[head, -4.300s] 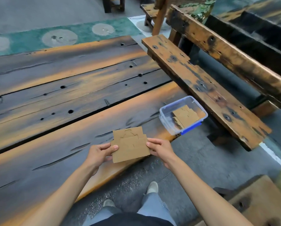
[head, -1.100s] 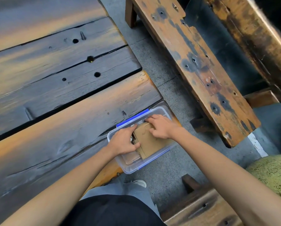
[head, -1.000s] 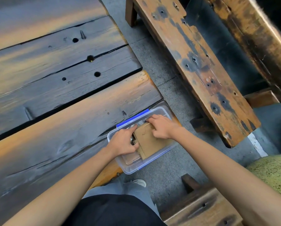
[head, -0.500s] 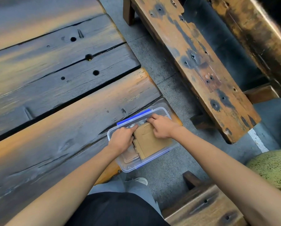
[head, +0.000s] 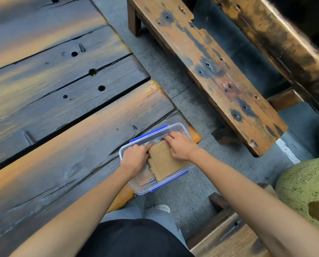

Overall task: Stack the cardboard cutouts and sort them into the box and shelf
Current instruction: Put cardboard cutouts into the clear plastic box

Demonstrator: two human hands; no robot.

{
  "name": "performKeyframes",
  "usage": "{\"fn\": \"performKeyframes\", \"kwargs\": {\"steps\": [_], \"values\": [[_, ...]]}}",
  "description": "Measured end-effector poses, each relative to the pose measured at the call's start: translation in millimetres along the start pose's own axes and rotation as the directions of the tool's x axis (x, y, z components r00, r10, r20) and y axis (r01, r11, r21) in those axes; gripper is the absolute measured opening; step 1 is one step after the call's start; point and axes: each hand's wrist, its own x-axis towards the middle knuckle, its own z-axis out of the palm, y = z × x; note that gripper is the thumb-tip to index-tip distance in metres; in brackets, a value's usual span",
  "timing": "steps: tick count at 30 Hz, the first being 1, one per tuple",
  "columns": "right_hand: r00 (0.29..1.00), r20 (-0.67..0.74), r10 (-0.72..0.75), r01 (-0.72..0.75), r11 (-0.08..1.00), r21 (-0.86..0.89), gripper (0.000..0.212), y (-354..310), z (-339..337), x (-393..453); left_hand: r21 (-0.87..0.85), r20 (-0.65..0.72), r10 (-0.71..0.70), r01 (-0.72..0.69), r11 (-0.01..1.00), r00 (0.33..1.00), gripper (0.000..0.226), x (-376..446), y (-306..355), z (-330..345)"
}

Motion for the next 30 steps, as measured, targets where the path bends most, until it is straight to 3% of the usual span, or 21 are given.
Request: {"fn": "performKeyframes", "kwargs": {"steps": [7,12,15,19,30], "values": [[0.990,-0.140,0.031,-0.013,0.992,0.128,0.056,0.2,-2.3,-18.3,-0.019,0.012,0.028,-0.028,0.999,1.000,0.061,-8.3,7.1,-7.7],[0.948,-0.305,0.087,-0.020,0.976,0.217,0.042,4.4,-13.4,-43.5,-0.046,-0.122,0.120,-0.126,0.991,0.985,0.051,-23.6,10.9,-26.4],[0.886,-0.427,0.180,-0.087,0.970,0.228,0.038,8.6,-17.1,-61.9,-0.057,-0.226,0.184,-0.201,0.978,0.957,0.047,-26.3,18.4,-39.7],[0.803,-0.515,0.302,-0.207,0.950,0.234,0.055,20.3,-16.5,-93.8,0.035,-0.341,0.306,-0.313,0.949,0.889,0.055,-26.8,40.4,-56.0],[0.562,-0.579,0.591,-0.478,0.803,0.356,0.075,67.6,31.2,-221.6,0.277,-0.249,0.544,-0.479,0.833,0.801,0.074,-28.1,152.1,-59.0]]}}
